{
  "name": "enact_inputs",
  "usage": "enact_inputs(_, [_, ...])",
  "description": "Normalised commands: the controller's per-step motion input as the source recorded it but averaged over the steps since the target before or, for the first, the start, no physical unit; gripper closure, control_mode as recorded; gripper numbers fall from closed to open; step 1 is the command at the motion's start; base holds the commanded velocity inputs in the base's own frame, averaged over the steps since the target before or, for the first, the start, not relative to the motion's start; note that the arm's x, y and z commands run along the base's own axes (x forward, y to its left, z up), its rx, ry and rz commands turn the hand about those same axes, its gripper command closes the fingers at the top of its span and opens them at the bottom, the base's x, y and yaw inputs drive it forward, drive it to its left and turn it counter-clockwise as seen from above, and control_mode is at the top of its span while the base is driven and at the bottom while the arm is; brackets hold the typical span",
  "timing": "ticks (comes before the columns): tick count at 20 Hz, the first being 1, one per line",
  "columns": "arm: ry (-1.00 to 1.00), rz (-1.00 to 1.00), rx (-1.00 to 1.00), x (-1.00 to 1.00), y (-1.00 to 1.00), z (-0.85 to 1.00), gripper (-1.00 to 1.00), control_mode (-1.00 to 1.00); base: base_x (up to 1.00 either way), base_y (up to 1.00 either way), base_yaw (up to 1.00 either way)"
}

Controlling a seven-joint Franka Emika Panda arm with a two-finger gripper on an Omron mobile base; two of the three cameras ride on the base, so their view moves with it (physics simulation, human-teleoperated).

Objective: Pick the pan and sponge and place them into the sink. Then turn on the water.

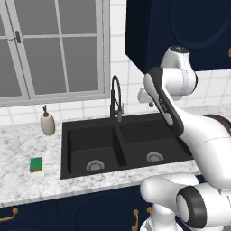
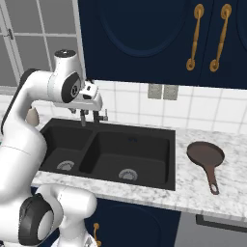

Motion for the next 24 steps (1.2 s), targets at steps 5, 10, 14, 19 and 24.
enact_inputs(5, [-0.01, 0.01, 0.00, 0.02, -0.14, 0.00, -1.00, -1.00, 0.00, 0.00, 0.00])
enact_inputs(10, [-0.03, 0.01, 0.00, 0.00, -0.69, 0.00, -1.00, -1.00, 0.00, 0.00, 0.00])
enact_inputs(14, [-0.02, 0.00, 0.00, -0.09, -0.83, -0.10, -1.00, -1.00, 0.00, 0.00, 0.00])
enact_inputs(19, [-0.02, 0.12, -0.02, -0.09, -0.82, -0.30, -1.00, -1.00, 0.00, 0.00, 0.00])
enact_inputs(24, [0.00, 0.06, -0.03, -0.25, -0.80, -0.37, -1.00, -1.00, 0.00, 0.00, 0.00])
